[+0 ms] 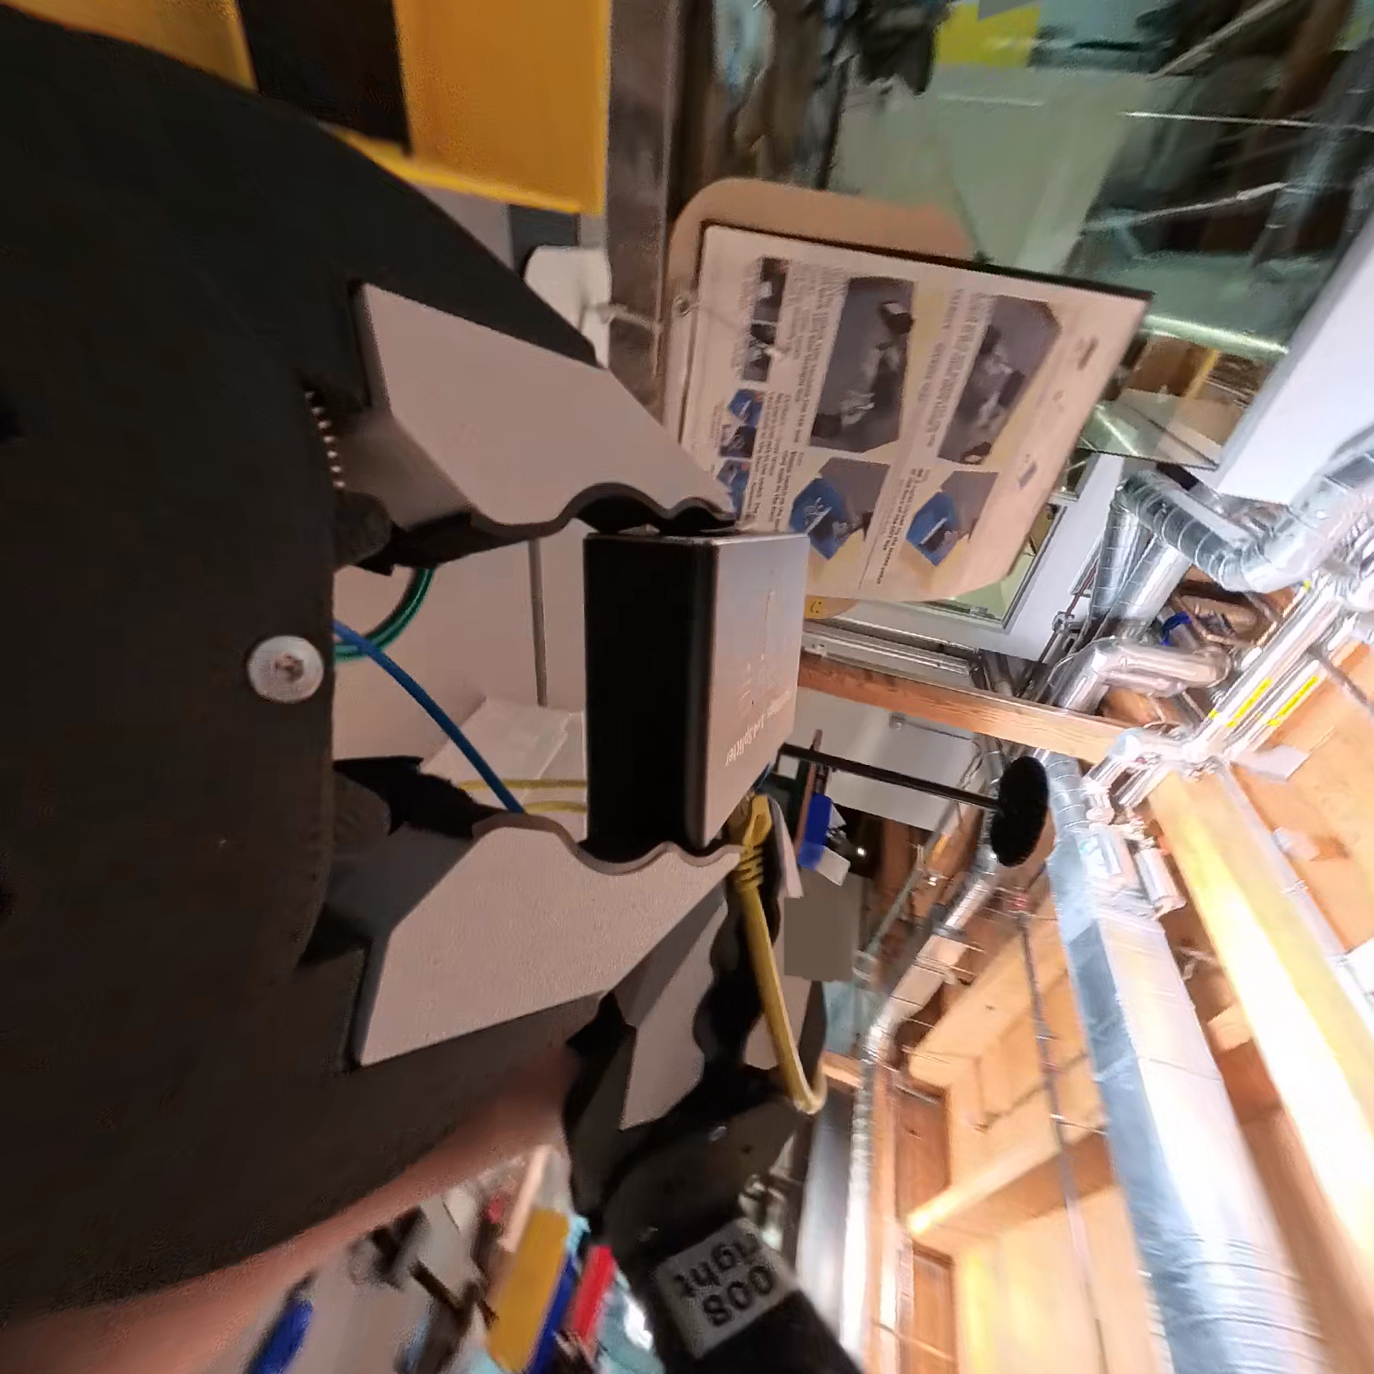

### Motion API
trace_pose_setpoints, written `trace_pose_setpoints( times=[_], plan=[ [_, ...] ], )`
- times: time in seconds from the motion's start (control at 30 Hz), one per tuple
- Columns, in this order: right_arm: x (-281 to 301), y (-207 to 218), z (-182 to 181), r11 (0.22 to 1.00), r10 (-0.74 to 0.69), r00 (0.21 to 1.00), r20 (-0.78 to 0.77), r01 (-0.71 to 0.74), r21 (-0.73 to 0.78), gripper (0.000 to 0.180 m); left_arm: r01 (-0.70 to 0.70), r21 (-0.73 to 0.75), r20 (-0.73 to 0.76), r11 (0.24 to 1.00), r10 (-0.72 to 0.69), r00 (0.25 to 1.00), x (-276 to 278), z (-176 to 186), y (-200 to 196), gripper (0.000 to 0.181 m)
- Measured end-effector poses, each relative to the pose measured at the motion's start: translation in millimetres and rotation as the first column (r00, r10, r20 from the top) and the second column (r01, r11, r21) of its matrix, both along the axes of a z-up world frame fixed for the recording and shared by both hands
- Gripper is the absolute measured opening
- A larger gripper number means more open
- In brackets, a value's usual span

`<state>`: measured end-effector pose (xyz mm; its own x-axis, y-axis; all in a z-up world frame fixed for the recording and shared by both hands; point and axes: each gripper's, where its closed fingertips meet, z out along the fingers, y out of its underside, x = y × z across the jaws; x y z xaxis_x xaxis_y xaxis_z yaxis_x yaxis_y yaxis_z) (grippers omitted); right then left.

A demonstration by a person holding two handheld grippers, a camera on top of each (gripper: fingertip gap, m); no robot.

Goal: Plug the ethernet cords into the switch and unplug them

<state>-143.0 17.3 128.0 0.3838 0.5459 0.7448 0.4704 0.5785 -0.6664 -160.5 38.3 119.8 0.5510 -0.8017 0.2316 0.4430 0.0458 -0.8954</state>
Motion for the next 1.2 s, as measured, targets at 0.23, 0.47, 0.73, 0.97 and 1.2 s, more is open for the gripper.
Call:
trace_pose_setpoints(
  times=[0.23,0.47,0.73,0.97,1.2],
  plan=[
    [-6,7,-12,0.992,-0.123,0.987,0.106,0.123,0.003,0.013,0.097,-0.121,0.268,0.988,-0.061,0.961,-6,-16,9,0.080],
    [-6,10,-15,0.978,-0.206,0.966,0.154,0.204,0.033,0.011,0.258,-0.275,0.451,0.926,-0.112,0.885,-5,-31,22,0.079],
    [0,7,-25,0.951,-0.182,0.976,0.121,0.206,-0.230,0.013,0.428,-0.456,0.613,0.781,-0.073,0.786,5,-67,36,0.079],
    [1,-15,-37,0.864,-0.269,0.948,0.170,0.316,-0.392,0.012,0.531,-0.542,0.700,0.652,0.000,0.714,18,-94,44,0.078],
    [7,-33,-41,0.801,-0.289,0.939,0.186,0.344,-0.491,0.013,0.523,-0.559,0.716,0.644,0.057,0.696,15,-100,49,0.078]
  ],
)
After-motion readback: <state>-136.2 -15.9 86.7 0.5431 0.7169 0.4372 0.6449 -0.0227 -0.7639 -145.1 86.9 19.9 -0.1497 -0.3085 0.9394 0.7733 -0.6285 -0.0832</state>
